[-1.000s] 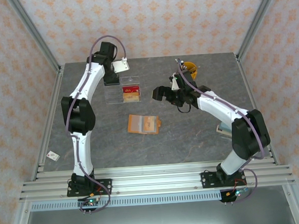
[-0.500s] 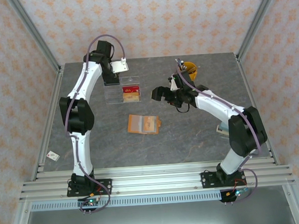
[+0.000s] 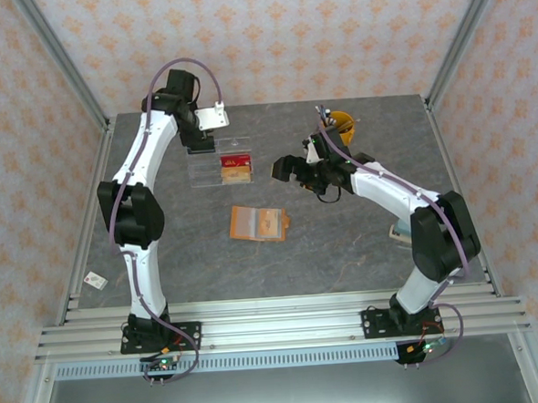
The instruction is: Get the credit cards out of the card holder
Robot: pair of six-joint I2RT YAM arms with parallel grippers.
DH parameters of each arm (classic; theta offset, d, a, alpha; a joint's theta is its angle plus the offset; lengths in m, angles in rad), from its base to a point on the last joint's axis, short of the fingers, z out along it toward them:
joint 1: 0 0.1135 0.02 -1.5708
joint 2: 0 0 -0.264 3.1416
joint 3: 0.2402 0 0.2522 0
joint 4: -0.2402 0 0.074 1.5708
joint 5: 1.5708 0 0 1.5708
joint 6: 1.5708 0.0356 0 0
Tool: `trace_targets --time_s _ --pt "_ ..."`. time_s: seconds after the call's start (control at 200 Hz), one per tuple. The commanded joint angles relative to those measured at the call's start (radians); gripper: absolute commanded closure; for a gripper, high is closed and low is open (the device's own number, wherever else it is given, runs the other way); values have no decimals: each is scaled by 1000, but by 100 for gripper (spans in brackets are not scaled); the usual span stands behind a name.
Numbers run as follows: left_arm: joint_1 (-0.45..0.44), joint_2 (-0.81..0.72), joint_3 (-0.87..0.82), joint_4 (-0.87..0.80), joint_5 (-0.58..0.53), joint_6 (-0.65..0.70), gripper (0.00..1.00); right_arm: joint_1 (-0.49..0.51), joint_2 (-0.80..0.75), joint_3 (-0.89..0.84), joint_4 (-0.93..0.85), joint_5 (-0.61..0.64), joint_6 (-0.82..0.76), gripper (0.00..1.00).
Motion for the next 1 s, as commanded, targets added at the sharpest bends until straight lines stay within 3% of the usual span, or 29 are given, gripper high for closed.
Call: trace_targets --time_s 0.0,0.711,0.996 --pt "13 17 -6 -47 9 43 100 -2 -11 4 28 -12 12 0" --pt "13 137 66 -85 -17 65 100 -2 2 6 17 -6 18 0" --pt "12 132 104 -210 99 92 100 -2 12 12 17 -5 24 0"
